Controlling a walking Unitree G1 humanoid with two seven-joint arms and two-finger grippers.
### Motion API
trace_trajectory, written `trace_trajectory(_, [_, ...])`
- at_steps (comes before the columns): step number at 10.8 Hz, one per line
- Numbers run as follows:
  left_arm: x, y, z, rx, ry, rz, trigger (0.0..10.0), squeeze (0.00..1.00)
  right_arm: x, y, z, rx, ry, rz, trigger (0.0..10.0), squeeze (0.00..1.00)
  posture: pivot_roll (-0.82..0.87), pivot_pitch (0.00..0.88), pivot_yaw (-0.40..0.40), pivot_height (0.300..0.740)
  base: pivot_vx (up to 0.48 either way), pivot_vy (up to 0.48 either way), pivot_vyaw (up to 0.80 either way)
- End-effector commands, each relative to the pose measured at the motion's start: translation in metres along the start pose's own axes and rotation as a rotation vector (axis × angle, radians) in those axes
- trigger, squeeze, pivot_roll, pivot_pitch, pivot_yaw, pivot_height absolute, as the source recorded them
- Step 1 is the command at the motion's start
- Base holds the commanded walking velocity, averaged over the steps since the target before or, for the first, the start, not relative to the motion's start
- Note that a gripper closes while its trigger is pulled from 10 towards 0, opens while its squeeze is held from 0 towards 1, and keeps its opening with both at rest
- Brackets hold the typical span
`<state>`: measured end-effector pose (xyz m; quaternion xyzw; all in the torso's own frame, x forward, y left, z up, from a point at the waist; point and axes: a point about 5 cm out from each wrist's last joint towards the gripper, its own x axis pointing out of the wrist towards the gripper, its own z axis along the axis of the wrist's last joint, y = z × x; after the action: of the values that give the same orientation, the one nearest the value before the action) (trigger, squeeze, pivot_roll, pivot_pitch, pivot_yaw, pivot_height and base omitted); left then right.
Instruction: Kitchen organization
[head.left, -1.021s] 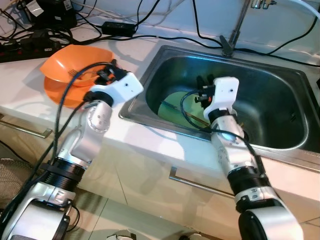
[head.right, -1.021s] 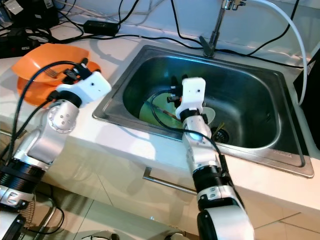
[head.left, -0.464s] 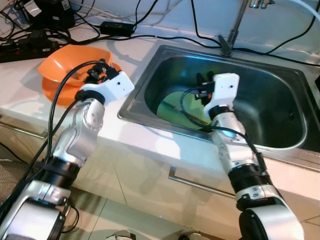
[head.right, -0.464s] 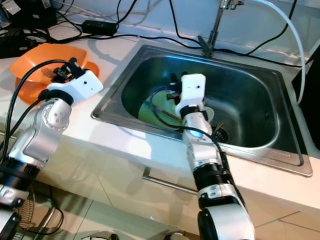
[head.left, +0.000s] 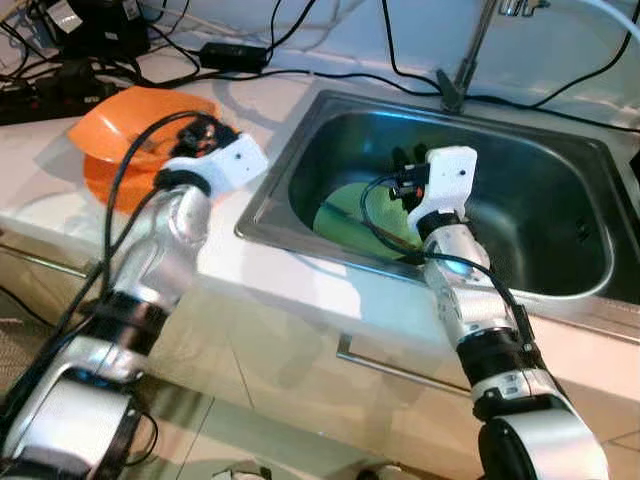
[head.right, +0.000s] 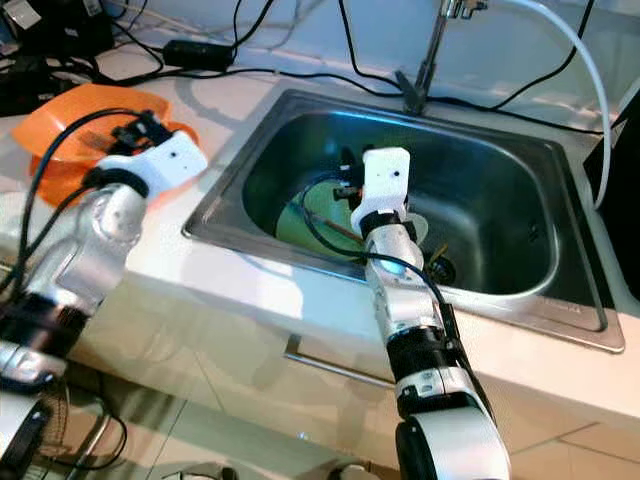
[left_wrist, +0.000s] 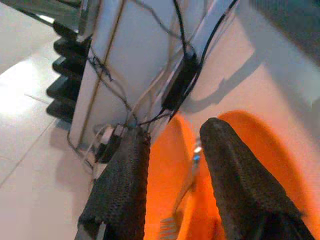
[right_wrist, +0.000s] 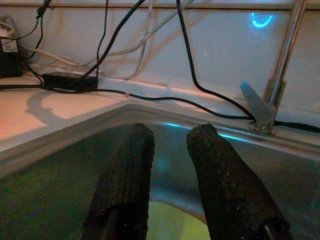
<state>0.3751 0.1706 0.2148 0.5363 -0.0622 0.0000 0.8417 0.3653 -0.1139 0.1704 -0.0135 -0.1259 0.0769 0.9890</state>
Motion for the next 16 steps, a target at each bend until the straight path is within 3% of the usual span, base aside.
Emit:
trace_trajectory(1, [0.003,0.0,0.004,-0.017,-0.014,-0.022,10.0,0.0,0.001,-0.003,0.004,-0.006,-0.009,-0.011,10.0,0.0,0.08,0.054,-0.035,0.74,0.0,0.0,0.0])
trace_trajectory(3, [0.004,-0.006,0.005,-0.006,-0.025,-0.046,10.0,0.0,0.002,-0.002,0.004,-0.004,-0.009,-0.01,10.0,0.0,0.08,0.054,-0.036,0.74,0.0,0.0,0.0])
trace_trajectory(7, [0.018,0.006,0.006,0.032,-0.015,0.003,10.0,0.0,0.002,-0.002,0.004,-0.005,-0.008,-0.012,10.0,0.0,0.08,0.05,-0.035,0.74,0.0,0.0,0.0])
trace_trajectory(10, [0.024,0.004,0.007,0.047,-0.008,-0.014,10.0,0.0,0.002,-0.003,0.004,-0.004,-0.006,-0.017,10.0,0.0,0.08,0.048,-0.032,0.74,0.0,0.0,0.0])
trace_trajectory(15, [0.026,0.002,-0.004,0.053,0.053,-0.031,10.0,0.0,0.002,-0.003,0.003,-0.003,-0.002,-0.015,10.0,0.0,0.08,0.047,-0.035,0.74,0.0,0.0,0.0])
trace_trajectory(16, [0.026,0.003,-0.004,0.05,0.053,-0.028,4.7,0.0,0.002,-0.003,0.003,-0.002,-0.002,-0.015,10.0,0.0,0.08,0.047,-0.035,0.74,0.0,0.0,0.0])
